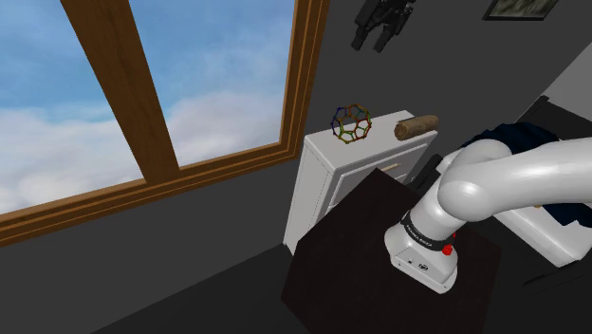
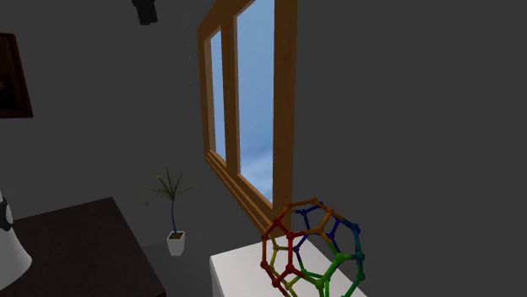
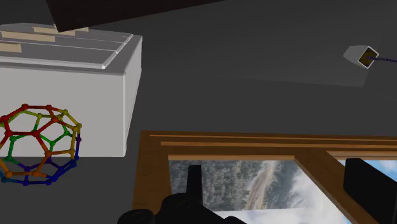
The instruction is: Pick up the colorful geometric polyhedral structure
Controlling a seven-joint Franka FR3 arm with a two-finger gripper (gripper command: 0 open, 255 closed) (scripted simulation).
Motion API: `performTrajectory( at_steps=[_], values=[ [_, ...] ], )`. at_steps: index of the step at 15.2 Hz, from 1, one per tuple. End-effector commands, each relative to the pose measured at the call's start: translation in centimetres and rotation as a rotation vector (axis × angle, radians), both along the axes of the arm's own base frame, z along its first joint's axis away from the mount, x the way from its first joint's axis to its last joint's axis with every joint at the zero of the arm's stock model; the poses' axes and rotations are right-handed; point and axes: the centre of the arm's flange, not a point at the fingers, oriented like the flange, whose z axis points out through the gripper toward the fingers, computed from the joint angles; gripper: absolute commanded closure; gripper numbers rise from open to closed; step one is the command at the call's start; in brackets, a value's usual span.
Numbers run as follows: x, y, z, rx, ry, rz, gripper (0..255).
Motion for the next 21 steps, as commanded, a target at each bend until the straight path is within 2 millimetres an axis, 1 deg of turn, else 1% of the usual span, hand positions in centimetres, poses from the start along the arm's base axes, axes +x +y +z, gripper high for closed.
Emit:
performTrajectory(
  at_steps=[1,11,21],
  values=[
    [0.0,0.0,0.0,0.0,0.0,0.0,0],
    [1.6,-8.9,-9.3,-0.03,-0.007,0.071,0],
    [3.9,-17.9,-18.4,-0.061,-0.014,0.142,0]
  ],
)
